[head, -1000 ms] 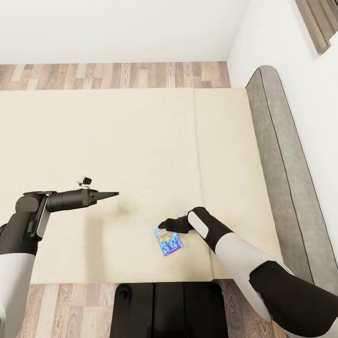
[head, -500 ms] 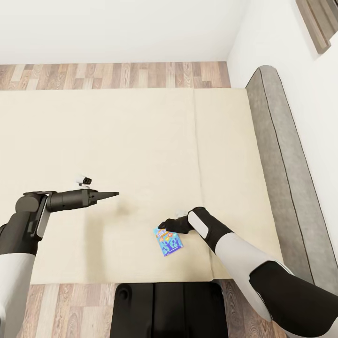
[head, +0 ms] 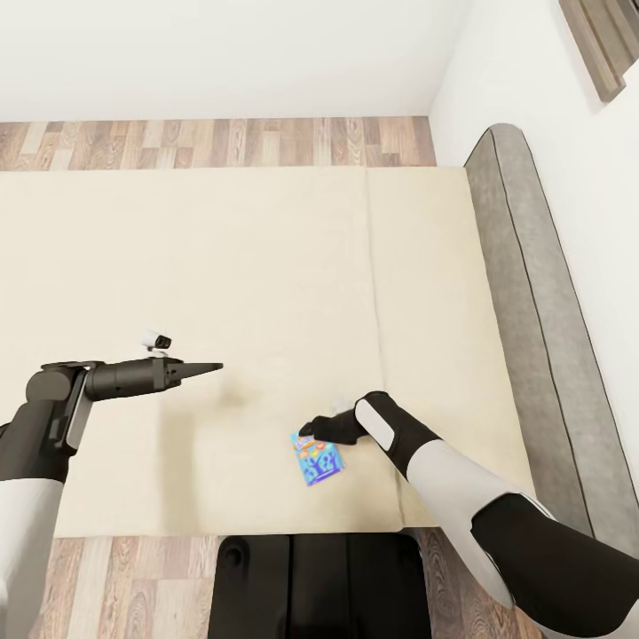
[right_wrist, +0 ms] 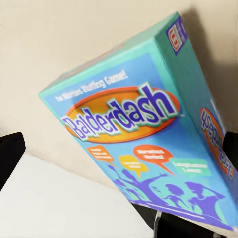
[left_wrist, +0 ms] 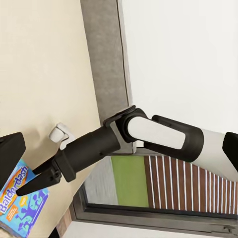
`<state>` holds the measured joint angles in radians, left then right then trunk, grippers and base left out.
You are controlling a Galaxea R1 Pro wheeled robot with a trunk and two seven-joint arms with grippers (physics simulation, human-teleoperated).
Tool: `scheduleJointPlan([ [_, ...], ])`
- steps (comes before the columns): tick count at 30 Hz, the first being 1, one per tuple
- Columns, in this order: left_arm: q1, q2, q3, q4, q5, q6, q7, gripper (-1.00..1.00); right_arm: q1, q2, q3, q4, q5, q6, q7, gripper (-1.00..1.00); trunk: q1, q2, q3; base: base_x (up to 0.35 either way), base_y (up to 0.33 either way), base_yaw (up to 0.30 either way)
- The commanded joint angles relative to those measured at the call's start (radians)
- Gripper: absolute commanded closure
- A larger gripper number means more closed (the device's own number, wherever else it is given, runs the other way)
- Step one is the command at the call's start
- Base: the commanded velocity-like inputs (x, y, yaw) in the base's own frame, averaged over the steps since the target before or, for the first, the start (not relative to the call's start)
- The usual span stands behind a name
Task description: Put all the toys in the child's room - the three board games (two on the bed and one on the table), the two jigsaw puzzles on the table, and the tennis ball on the table - inside the toy box on the table in the child's room.
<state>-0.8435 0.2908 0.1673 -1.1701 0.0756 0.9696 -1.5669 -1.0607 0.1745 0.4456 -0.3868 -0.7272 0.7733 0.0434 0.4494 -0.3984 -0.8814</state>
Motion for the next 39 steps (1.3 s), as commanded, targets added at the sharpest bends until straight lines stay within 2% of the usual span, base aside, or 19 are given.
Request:
scheduleJointPlan([
  [1,0.0,0.001,0.0,0.0,0.0,0.011,-0.004,-1.0,0.0,0.0,0.002,0.0,-0.002,0.007,0.004,-1.0,0.001,-0.002,-0.001,0.0,0.0,0.0],
  [5,0.0,0.002,0.0,0.0,0.0,0.011,-0.004,-1.0,0.001,0.0,0.003,0.0,-0.04,0.013,0.004,-1.0,0.001,-0.002,-0.001,0.0,0.0,0.0],
  [9,0.0,0.004,0.0,0.0,0.0,0.011,-0.004,-1.0,0.001,0.0,0.004,0.0,-0.047,0.013,0.004,-1.0,0.001,-0.002,-0.001,0.0,0.0,0.0],
  [15,0.0,0.007,0.007,0.001,0.0,0.011,-0.004,-1.0,0.002,0.0,0.004,-0.001,-0.05,0.014,0.004,-1.0,0.001,-0.002,-0.001,0.0,0.0,0.0],
  [18,0.001,0.019,0.057,0.001,-0.001,0.011,-0.004,-1.0,0.032,0.0,0.003,0.0,-0.05,0.014,0.004,-1.0,0.001,-0.002,-0.001,0.0,0.0,0.0],
  [22,0.002,0.026,0.075,0.001,-0.001,0.012,-0.004,-1.0,0.068,0.0,0.002,0.0,-0.049,0.014,0.003,-1.0,0.001,-0.002,-0.001,0.0,0.0,0.0],
  [30,0.003,0.025,0.08,0.001,-0.004,0.012,-0.004,-1.0,0.123,0.0,-0.003,0.0,-0.048,0.014,0.004,-1.0,0.001,-0.002,-0.001,0.0,0.0,0.0],
  [39,0.003,0.027,0.081,0.001,-0.003,0.012,-0.004,-1.0,0.129,0.0,-0.003,-0.014,-0.047,0.011,0.008,-1.0,0.001,-0.002,-0.001,0.0,0.0,0.0],
])
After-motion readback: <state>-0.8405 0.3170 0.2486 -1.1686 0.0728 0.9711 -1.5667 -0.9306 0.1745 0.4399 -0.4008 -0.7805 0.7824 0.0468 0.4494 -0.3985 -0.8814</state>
